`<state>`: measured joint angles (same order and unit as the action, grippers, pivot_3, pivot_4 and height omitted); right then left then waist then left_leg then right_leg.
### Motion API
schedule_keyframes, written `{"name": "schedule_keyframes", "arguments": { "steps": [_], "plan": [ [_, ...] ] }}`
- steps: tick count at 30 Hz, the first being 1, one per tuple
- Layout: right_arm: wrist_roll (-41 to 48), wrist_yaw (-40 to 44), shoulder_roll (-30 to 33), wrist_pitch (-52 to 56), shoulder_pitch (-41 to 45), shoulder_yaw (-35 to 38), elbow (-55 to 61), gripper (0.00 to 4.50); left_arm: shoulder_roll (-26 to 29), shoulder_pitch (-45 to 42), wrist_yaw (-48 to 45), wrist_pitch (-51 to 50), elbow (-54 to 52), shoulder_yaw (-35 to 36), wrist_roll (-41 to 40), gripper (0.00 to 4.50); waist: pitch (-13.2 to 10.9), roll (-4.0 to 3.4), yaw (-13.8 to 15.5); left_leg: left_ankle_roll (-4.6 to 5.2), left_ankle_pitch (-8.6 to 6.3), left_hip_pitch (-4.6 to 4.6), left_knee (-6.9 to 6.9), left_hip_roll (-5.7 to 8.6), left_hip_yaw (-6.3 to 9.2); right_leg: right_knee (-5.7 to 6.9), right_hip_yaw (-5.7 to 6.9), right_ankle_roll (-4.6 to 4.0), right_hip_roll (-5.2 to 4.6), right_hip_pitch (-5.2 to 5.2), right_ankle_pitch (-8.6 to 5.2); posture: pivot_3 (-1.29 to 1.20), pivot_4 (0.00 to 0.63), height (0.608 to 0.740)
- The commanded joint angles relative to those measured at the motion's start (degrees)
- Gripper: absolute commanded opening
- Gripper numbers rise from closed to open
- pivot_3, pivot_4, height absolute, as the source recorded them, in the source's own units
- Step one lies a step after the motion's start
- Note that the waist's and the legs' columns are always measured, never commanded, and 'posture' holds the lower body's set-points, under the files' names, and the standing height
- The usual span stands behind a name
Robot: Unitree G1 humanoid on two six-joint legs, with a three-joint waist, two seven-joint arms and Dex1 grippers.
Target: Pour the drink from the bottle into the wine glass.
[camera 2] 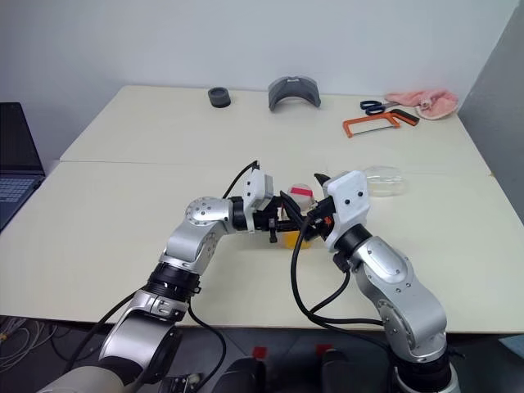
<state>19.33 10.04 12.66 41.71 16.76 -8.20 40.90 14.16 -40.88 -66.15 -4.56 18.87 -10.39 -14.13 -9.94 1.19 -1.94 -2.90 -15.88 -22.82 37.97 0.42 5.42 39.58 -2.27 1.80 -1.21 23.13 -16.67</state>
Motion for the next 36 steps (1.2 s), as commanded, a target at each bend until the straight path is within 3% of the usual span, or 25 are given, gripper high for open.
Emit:
{"name": "schedule_keyframes", "arguments": {
  "steps": [1, 4, 8, 10, 14, 16, 19, 20, 26, 30, 33, 36],
  "plan": [
    [0.3, 0.6, -0.2, -0.4, 0.1, -0.4, 1.6, 2.98, -0.3, -1.3, 0.3, 1.2, -1.0, 0.3, -0.3, 1.67, 0.0, 0.0, 0.0, 0.0, 0.0, 0.0, 0.0, 0.0, 0.0, 0.0, 0.0, 0.0, 0.0, 0.0, 0.0, 0.0, 0.15, 0.74],
    [0.6, 1.5, -0.1, -0.6, 0.1, -0.6, 1.5, 1.92, -0.1, -1.1, 0.4, 1.1, -1.2, 0.2, -0.3, 1.67, 0.0, 0.0, 0.0, 0.0, 0.0, 0.0, 0.0, 0.0, 0.0, 0.0, 0.0, 0.0, 0.0, 0.0, 0.0, 0.0, 0.15, 0.74],
    [1.3, 4.3, 0.6, -2.8, 0.2, -0.4, 0.8, 1.88, 0.2, -1.0, -0.3, 0.3, -1.5, 0.1, -0.8, 1.67, 0.0, 0.0, 0.0, 0.01, 0.0, 0.0, 0.0, 0.0, -0.01, 0.01, 0.0, 0.0, 0.0, 0.0, 0.0, 0.0, 0.15, 0.74],
    [3.3, 12.2, 4.0, -6.4, 1.2, -0.3, -1.1, 1.88, 1.1, -0.8, -2.8, -1.2, -2.5, -0.5, -1.7, 1.67, 0.0, 0.0, 0.0, 0.01, -0.01, 0.0, 0.0, 0.02, -0.02, 0.0, 0.0, 0.0, 0.01, 0.0, 0.0, 0.0, 0.15, 0.74],
    [11.0, 37.3, 16.1, -9.1, 10.3, 1.4, -12.4, 1.88, 4.6, -1.0, -9.9, -4.5, -4.5, -1.5, -4.0, 1.67, 0.0, -0.03, -0.5, 0.04, -0.02, 0.04, 0.02, 0.07, -0.28, 0.0, -0.06, 0.0, 0.08, 0.0, 0.0, 0.0, 0.15, 0.74],
    [13.8, 44.1, 19.5, -7.4, 14.5, 1.4, -18.6, 1.88, 5.1, -1.4, -10.8, -4.6, -4.3, -1.4, -4.0, 1.67, 0.0, -0.02, -0.6, 0.05, -0.02, 0.08, 0.01, 0.05, -0.39, 0.0, -0.01, 0.0, 0.15, -0.04, 0.0, 0.0, 0.15, 0.74],
    [15.1, 47.6, 21.2, -6.5, 17.1, 1.7, -23.1, 1.88, 5.0, -1.7, -10.4, -4.4, -4.1, -0.8, -3.9, 1.67, 0.0, -0.02, -0.6, 0.05, -0.02, 0.07, 0.0, 0.01, -0.41, 0.0, 0.04, -0.03, 0.17, -0.03, 0.0, 0.0, 0.15, 0.74],
    [15.1, 46.9, 21.1, -6.5, 16.9, 2.2, -23.1, 1.88, 4.9, -1.5, -10.1, -4.5, -4.3, -0.5, -3.9, 1.67, 0.0, -0.02, -0.5, 0.05, -0.02, 0.04, 0.0, -0.01, -0.4, 0.01, 0.04, -0.03, 0.16, -0.02, 0.0, 0.0, 0.15, 0.74],
    [16.6, 39.2, 20.1, -5.4, 11.8, 7.3, -15.3, 3.93, 4.6, -0.4, -7.8, -4.6, -5.0, 0.2, -3.8, 1.67, 0.0, -0.01, -0.2, 0.05, -0.02, -0.04, 0.04, -0.08, -0.3, 0.08, -0.05, -0.02, -0.08, 0.07, 0.0, 0.0, 0.15, 0.74],
    [14.5, 31.2, 18.0, -5.6, 7.8, 8.3, -8.2, 3.98, 4.6, -0.3, -6.8, -4.2, -4.5, 0.5, -3.6, 1.67, 0.0, -0.01, 0.0, 0.04, -0.02, -0.04, 0.07, -0.06, -0.14, 0.11, -0.05, -0.02, -0.08, 0.06, 0.0, 0.0, 0.15, 0.74],
    [8.1, 22.6, 14.0, -7.5, 6.2, 4.9, -4.8, 3.98, 4.4, -0.5, -6.6, -3.7, -3.8, 0.4, -3.5, 1.67, 0.0, -0.02, -0.2, 0.03, -0.01, -0.02, 0.07, -0.05, -0.12, 0.15, -0.05, -0.02, -0.05, 0.07, 0.0, 0.0, 0.15, 0.74],
    [3.3, 19.3, 11.8, -9.3, 6.3, 1.8, -5.1, 3.98, 4.0, -0.8, -6.6, -3.5, -3.3, 0.2, -3.4, 1.67, 0.0, -0.02, -0.2, 0.01, 0.0, 0.0, 0.09, -0.03, -0.15, 0.23, -0.08, -0.02, -0.02, 0.09, -0.01, 0.0, 0.15, 0.74]
  ]
}}
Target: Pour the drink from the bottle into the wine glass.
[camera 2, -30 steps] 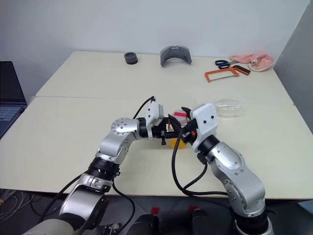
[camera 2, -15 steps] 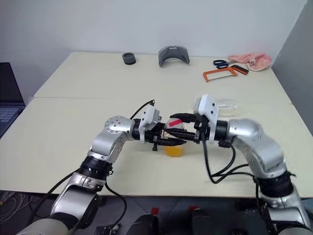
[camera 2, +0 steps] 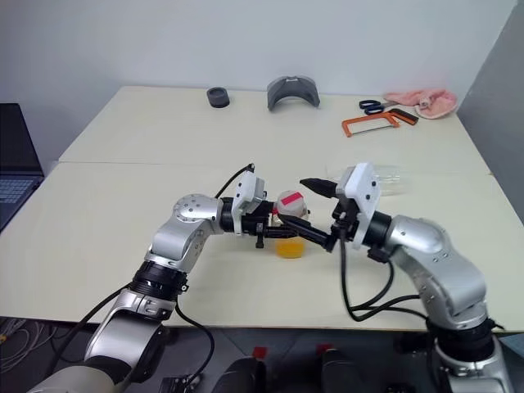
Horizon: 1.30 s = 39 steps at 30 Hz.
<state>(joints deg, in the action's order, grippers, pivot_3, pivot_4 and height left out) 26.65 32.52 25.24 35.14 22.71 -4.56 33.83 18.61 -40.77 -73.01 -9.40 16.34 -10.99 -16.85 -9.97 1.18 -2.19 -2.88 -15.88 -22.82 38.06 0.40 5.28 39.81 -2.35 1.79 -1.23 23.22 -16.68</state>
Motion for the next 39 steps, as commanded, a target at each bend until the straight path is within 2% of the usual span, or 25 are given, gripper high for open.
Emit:
{"name": "schedule_keyframes", "arguments": {
  "steps": [1, 7, 25, 31, 36, 39],
  "plan": [
    [-5.6, -3.6, -0.9, -3.5, 0.2, -2.7, 1.8, 3.98, -0.5, -1.0, 0.2, 1.4, -0.6, 0.8, -0.7, 1.67, 0.0, 0.0, 0.1, 0.0, 0.0, 0.0, 0.01, 0.0, 0.01, 0.02, 0.0, 0.0, 0.0, 0.0, 0.0, 0.0, 0.15, 0.74],
    [-9.1, -4.5, -0.7, -5.6, -0.3, -2.6, 0.3, 3.98, -1.0, -1.8, -0.1, 2.0, 0.3, 0.7, -0.5, 1.67, 0.0, 0.0, 0.2, 0.0, 0.0, 0.0, 0.02, 0.03, 0.0, 0.01, 0.01, 0.0, 0.0, 0.0, 0.0, 0.0, 0.15, 0.74],
    [-6.8, -4.8, 2.8, -2.6, -4.2, 3.7, 2.6, 3.98, -0.7, -1.6, 0.3, 2.8, 0.8, 1.0, -0.5, 1.66, 0.0, 0.0, 0.2, 0.01, -0.01, 0.0, 0.01, 0.03, -0.01, 0.01, 0.0, 0.0, 0.02, 0.0, 0.0, 0.0, 0.15, 0.74],
    [-4.1, -4.2, 3.6, -1.1, -5.0, 4.3, 3.9, 3.98, -0.9, -1.9, 0.6, 3.3, 1.5, 1.1, -0.4, 1.66, 0.0, 0.0, 0.2, 0.02, -0.01, 0.0, 0.01, 0.04, -0.02, 0.01, 0.0, 0.0, 0.02, 0.0, 0.0, 0.0, 0.15, 0.74],
    [4.1, -5.3, 0.5, 4.0, -4.5, 5.3, 5.8, 3.98, -1.7, -2.2, 1.9, 4.3, 2.1, 1.6, -0.3, 1.66, 0.0, 0.0, 0.2, 0.02, -0.01, 0.0, 0.01, 0.03, -0.03, 0.01, -0.02, 0.0, 0.02, 0.0, 0.0, 0.0, 0.15, 0.74],
    [6.0, -6.6, -0.6, 6.3, -3.5, 5.0, 6.3, 3.98, -2.3, -2.4, 3.1, 5.2, 2.6, 2.2, -0.5, 1.66, 0.0, 0.0, 0.2, 0.02, -0.01, 0.0, 0.01, 0.01, -0.01, 0.03, -0.01, 0.0, 0.02, -0.01, 0.0, 0.0, 0.15, 0.74]
  ]
}}
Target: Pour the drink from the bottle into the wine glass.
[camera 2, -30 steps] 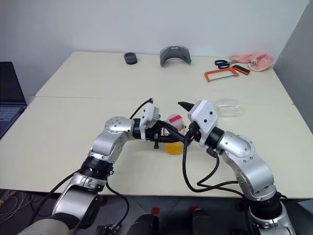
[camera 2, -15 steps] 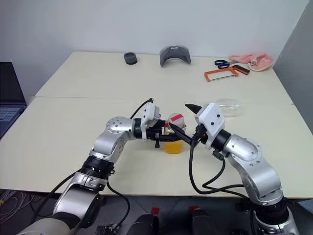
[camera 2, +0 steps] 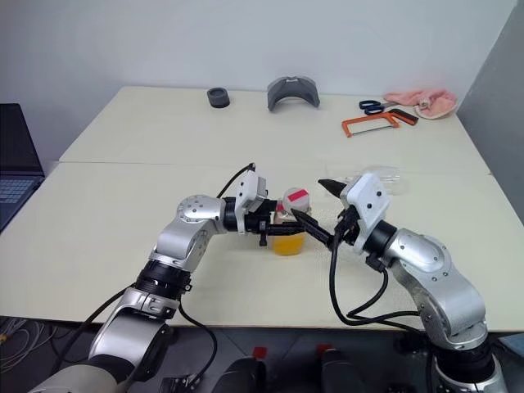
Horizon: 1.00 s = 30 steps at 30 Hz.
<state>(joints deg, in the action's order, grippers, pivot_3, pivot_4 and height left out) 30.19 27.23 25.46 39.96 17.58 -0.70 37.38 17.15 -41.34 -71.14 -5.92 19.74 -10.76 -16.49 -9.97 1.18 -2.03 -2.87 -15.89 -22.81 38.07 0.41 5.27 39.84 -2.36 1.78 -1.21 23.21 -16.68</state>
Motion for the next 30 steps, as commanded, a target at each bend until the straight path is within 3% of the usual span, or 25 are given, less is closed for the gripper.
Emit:
{"name": "schedule_keyframes", "arguments": {
  "steps": [1, 30],
  "plan": [
    [2.3, -1.9, -1.2, 1.8, 2.0, 0.7, 2.7, 3.98, -1.1, -1.9, 1.8, 2.0, -0.6, 2.2, -1.0, 1.66, 0.0, 0.0, 0.0, 0.0, 0.0, 0.0, 0.0, 0.01, 0.0, -0.01, 0.0, 0.0, 0.0, 0.0, 0.0, 0.0, 0.15, 0.74],
    [0.5, -2.9, -5.9, 1.2, 6.2, -6.7, 2.7, 3.98, -2.1, -2.2, 3.4, 2.5, 0.6, 1.8, 0.1, 1.66, 0.0, 0.0, 0.0, 0.0, 0.0, 0.0, 0.0, 0.01, 0.02, 0.0, 0.01, 0.0, 0.01, 0.0, 0.0, 0.0, 0.15, 0.74]
  ]
}}
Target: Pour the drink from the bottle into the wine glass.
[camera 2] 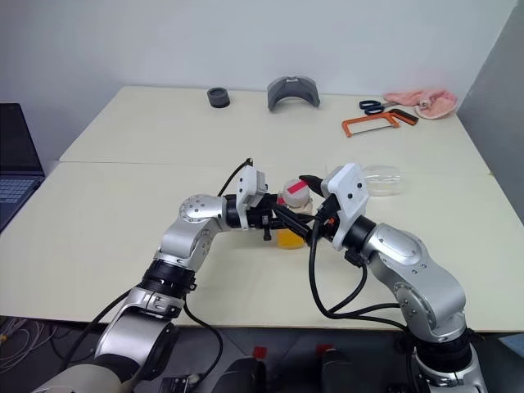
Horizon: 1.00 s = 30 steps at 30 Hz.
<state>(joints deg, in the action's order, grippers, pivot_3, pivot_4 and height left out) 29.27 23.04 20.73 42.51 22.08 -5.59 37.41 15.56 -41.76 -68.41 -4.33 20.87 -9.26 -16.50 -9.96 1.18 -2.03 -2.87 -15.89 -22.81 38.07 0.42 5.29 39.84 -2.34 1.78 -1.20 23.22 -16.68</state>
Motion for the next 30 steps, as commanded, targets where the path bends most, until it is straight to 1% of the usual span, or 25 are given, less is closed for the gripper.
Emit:
{"name": "schedule_keyframes", "arguments": {
  "steps": [1, 5, 10, 13, 17, 18, 26, 27, 30],
  "plan": [
    [1.4, 1.2, -1.2, -1.3, 1.8, -1.9, 2.7, 3.98, -0.6, -1.8, 0.7, 1.0, -0.5, 0.3, 0.2, 1.66, 0.0, 0.0, 0.0, 0.0, 0.0, 0.0, 0.0, 0.0, 0.0, 0.0, 0.0, 0.0, 0.0, 0.0, 0.0, 0.0, 0.15, 0.74],
    [-2.3, 0.0, -0.9, -1.9, 2.0, -2.6, 1.2, 3.98, -0.8, -1.8, 1.0, 1.1, -0.4, 0.4, 0.1, 1.66, 0.0, 0.0, 0.0, 0.0, 0.0, 0.0, 0.0, 0.0, 0.0, 0.0, 0.0, 0.0, 0.0, 0.0, 0.0, 0.0, 0.15, 0.74],
    [-3.0, 0.0, -1.5, -2.7, 1.8, -1.8, 0.2, 3.98, -1.0, -1.9, 1.1, 1.2, -0.3, 0.5, 0.0, 1.66, 0.0, 0.0, 0.0, 0.0, 0.0, 0.0, 0.0, 0.01, 0.0, 0.0, 0.0, 0.0, 0.0, 0.0, 0.0, 0.0, 0.15, 0.74],
    [-3.1, 0.2, -1.5, -3.1, 1.7, -1.6, -0.2, 3.4, -1.0, -2.0, 1.0, 1.3, -0.1, 0.6, -0.1, 1.66, 0.0, 0.0, 0.0, 0.0, 0.0, 0.0, 0.0, 0.01, 0.0, 0.0, 0.0, 0.0, 0.0, 0.0, 0.0, 0.0, 0.15, 0.74],
    [-3.2, 0.8, -1.0, -3.3, 1.3, -1.5, -0.4, 2.09, -1.1, -2.0, 0.9, 1.4, -0.2, 0.7, -0.2, 1.66, 0.0, 0.0, 0.0, 0.0, 0.0, 0.0, 0.0, 0.01, 0.0, 0.0, 0.0, 0.0, 0.0, 0.0, 0.0, 0.0, 0.15, 0.74],
    [-3.3, 1.1, -0.7, -3.3, 1.3, -1.6, -0.5, 1.82, -1.1, -2.0, 0.9, 1.5, -0.2, 0.8, -0.2, 1.66, 0.0, 0.0, 0.0, 0.0, 0.0, 0.0, 0.0, 0.01, -0.01, 0.0, 0.0, 0.0, 0.0, 0.0, 0.0, 0.0, 0.15, 0.74],
    [-3.3, 5.1, 2.6, -4.2, 1.1, -2.8, -1.5, 1.81, -1.2, -2.1, 0.6, 1.3, -0.5, 1.1, -0.7, 1.66, 0.0, 0.0, 0.0, 0.0, 0.0, 0.0, 0.0, 0.01, -0.01, 0.0, 0.0, 0.0, 0.0, 0.0, 0.0, 0.0, 0.15, 0.74],
    [-2.8, 6.6, 3.2, -4.7, 1.2, -3.0, -1.8, 1.81, -1.2, -2.1, 0.3, 1.1, -0.6, 1.0, -0.8, 1.66, 0.0, 0.0, 0.0, 0.0, 0.0, 0.0, 0.0, 0.01, -0.01, 0.0, 0.0, 0.0, 0.01, 0.0, 0.0, 0.0, 0.15, 0.74],
    [0.0, 16.9, 7.8, -7.3, 3.2, -2.3, -4.4, 1.81, -0.2, -2.1, -2.4, 0.0, -1.2, 0.5, -1.3, 1.66, 0.0, 0.0, 0.0, 0.01, 0.0, 0.01, 0.0, 0.04, -0.06, -0.01, -0.01, 0.0, 0.01, 0.0, 0.0, 0.0, 0.15, 0.74]
  ]
}}
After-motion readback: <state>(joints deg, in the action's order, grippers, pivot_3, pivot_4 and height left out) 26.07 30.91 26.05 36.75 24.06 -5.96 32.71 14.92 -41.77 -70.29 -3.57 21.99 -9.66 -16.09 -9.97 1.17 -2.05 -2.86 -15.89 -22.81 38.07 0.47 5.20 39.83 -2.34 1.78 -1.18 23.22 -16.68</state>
